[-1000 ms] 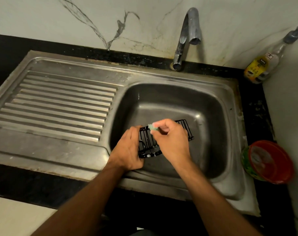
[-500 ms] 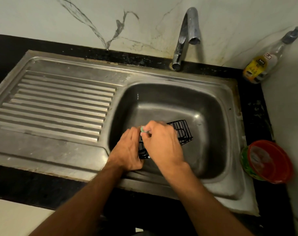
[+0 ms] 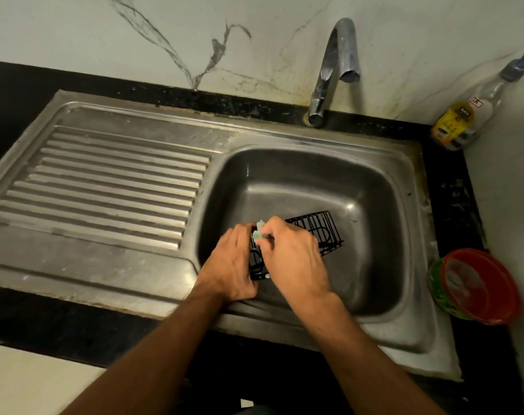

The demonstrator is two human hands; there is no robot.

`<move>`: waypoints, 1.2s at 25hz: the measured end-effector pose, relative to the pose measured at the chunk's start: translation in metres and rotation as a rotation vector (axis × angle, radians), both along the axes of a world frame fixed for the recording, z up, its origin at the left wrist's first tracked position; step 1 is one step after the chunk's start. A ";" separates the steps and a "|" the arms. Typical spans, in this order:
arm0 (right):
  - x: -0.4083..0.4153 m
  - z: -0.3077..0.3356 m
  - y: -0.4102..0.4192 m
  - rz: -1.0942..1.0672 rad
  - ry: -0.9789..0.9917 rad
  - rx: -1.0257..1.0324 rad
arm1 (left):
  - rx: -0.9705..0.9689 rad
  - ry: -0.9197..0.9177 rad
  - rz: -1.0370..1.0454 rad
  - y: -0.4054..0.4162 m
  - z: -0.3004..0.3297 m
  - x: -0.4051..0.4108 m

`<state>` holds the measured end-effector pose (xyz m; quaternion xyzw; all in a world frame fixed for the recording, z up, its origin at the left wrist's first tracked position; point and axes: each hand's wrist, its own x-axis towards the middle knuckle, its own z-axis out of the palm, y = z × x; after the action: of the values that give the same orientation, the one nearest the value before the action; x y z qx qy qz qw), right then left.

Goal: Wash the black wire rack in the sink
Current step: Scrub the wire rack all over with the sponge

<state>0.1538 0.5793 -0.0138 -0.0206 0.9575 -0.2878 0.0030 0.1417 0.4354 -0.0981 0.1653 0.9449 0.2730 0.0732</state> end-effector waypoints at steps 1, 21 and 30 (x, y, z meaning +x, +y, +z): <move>0.004 0.000 0.003 0.002 -0.033 -0.026 | 0.000 -0.002 0.003 0.000 0.000 0.000; -0.015 -0.014 0.057 -0.393 -0.166 -0.470 | 0.102 -0.061 0.077 -0.002 0.004 0.002; -0.004 -0.023 0.068 -0.280 -0.402 -0.413 | 0.085 -0.060 0.023 0.001 0.012 0.004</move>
<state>0.1497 0.6478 -0.0364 0.1685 0.8526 -0.4719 0.1481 0.1459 0.4360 -0.0861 0.1490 0.9316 0.3186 0.0912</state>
